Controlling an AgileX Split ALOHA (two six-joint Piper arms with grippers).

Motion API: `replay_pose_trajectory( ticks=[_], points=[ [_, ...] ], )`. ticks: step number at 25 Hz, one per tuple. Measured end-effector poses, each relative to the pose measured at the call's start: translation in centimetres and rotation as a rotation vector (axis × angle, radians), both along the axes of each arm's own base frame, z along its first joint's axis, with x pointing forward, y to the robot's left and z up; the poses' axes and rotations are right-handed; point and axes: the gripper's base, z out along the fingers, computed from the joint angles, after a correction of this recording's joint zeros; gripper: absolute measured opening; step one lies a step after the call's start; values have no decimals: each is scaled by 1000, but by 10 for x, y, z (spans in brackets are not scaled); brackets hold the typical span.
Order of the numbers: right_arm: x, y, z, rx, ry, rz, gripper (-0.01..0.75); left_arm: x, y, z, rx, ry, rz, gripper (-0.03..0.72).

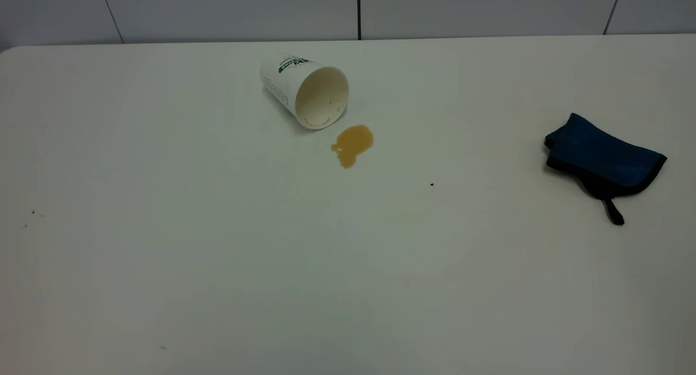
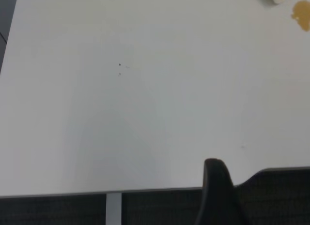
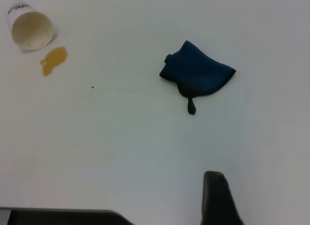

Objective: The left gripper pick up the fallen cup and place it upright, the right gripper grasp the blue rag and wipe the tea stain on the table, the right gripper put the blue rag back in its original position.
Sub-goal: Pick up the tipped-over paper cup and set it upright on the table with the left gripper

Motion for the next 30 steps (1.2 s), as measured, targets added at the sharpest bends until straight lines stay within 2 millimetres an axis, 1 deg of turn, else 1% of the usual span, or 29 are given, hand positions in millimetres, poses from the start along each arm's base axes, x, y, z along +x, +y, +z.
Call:
replay_pose_trajectory(
  ticks=[3,6,10,14,18,21,23,25,27,30],
  points=[
    [0,0,0,0,0,0,491,0,2,0,17,0,10,485],
    [0,0,0,0,0,0,491,5,6,8,55,8,35,485],
    [0,0,0,0,0,0,491,27,6,26,67,56,23,514],
    [0,0,0,0,0,0,491,65,7,35,78,83,12,561],
    [0,0,0,0,0,0,491,113,7,31,112,113,-23,569],
    [0,0,0,0,0,0,491,149,6,20,115,151,-53,570],
    [0,0,0,0,0,0,491,173,5,8,110,177,-71,570],
    [0,0,0,0,0,0,491,193,1,-1,122,209,-110,570],
    [0,0,0,0,0,0,491,214,-6,-10,137,248,-163,570],
    [0,0,0,0,0,0,491,244,-25,-21,160,277,-251,570]
  ],
)
